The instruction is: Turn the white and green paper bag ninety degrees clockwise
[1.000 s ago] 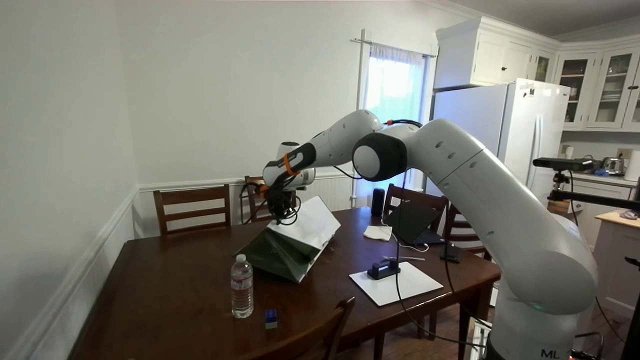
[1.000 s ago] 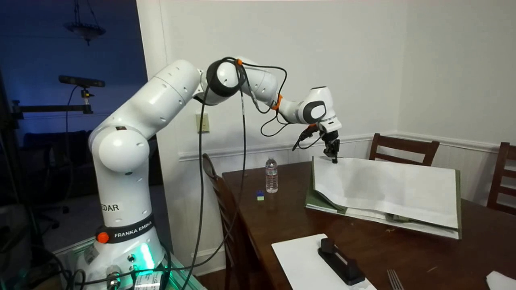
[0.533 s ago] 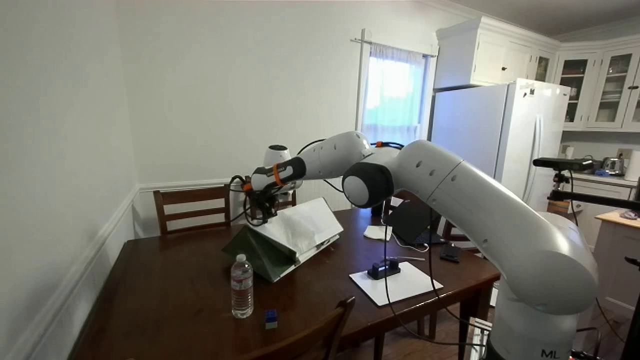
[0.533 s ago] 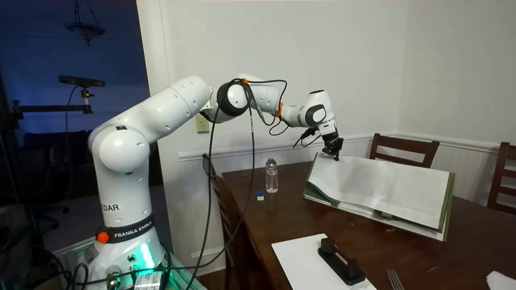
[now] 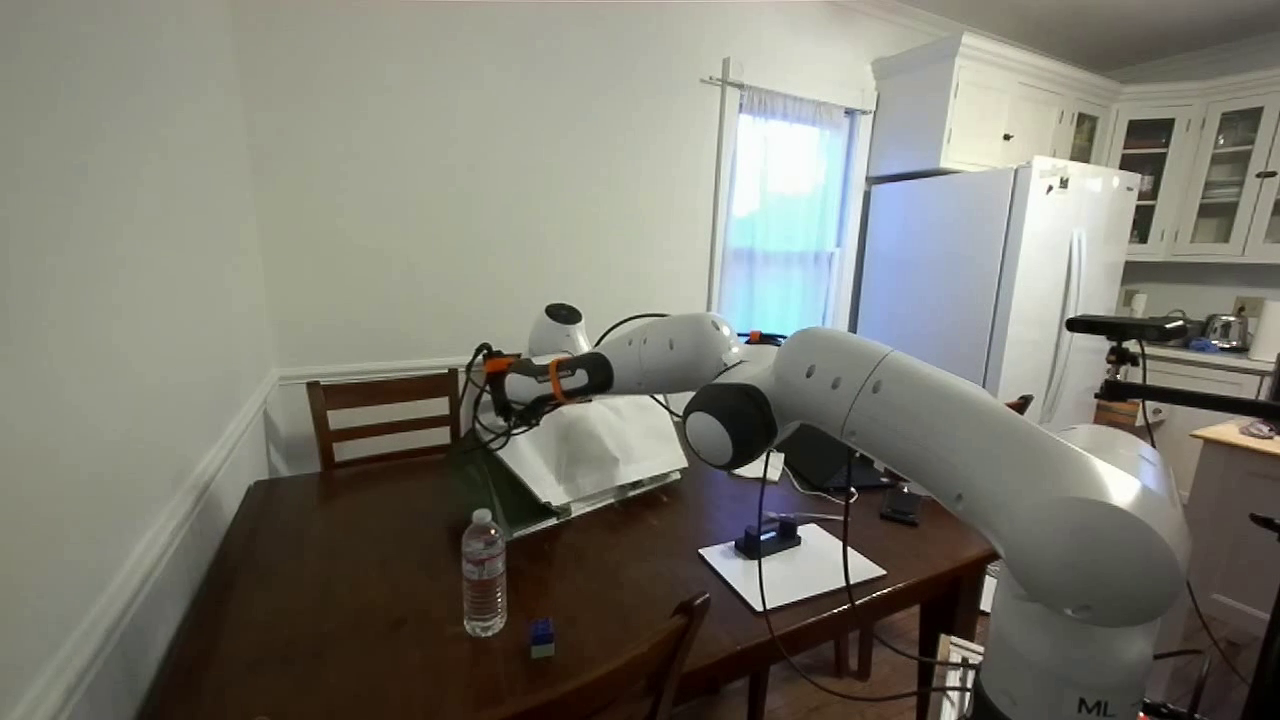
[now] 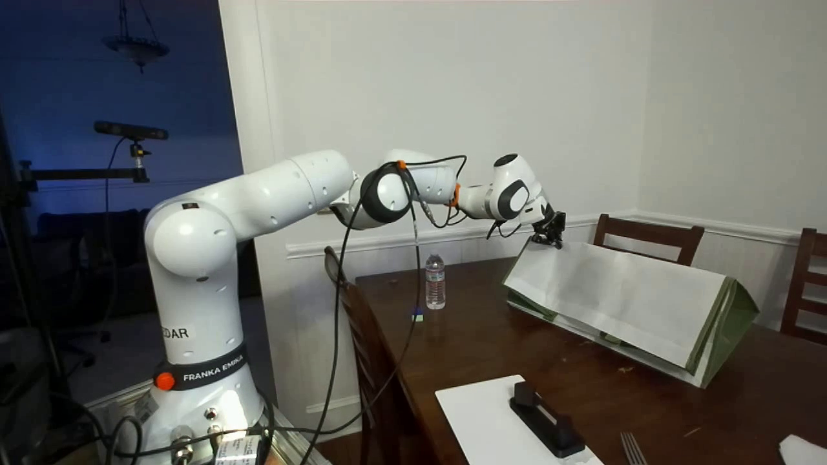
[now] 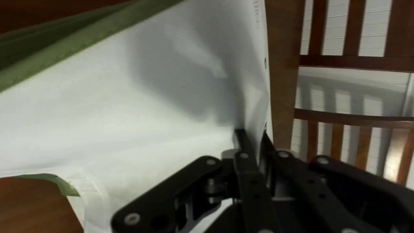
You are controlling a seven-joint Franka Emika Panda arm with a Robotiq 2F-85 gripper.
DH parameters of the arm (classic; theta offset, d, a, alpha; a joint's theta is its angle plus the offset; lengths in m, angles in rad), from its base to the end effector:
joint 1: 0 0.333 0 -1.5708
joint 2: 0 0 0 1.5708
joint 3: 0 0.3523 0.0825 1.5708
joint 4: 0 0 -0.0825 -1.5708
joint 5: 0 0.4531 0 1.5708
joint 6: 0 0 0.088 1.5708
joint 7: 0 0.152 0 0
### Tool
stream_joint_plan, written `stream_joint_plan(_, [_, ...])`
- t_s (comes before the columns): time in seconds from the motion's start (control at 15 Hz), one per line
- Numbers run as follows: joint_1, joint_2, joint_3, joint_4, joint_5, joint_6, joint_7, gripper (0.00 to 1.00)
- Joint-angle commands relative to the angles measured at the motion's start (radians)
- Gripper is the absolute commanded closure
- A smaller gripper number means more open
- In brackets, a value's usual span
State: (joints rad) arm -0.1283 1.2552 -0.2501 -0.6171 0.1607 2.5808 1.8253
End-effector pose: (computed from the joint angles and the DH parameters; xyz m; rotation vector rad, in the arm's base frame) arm 0.9597 -0.2187 0.2612 -1.3420 2.2030 -0.7679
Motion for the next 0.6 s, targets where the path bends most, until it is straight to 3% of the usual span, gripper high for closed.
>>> stream_joint_plan(0.0, [-0.02,0.092,0.001,0.119,0.005,0.131,0.021,0.6])
stream_joint_plan(0.2, [-0.031,0.074,0.089,0.107,0.021,0.116,-0.117,0.39])
stream_joint_plan(0.33, [-0.04,0.017,0.145,0.074,0.016,-0.033,-0.239,0.25])
stream_joint_plan(0.53, [-0.059,-0.029,0.166,0.105,-0.021,-0.258,-0.337,0.05])
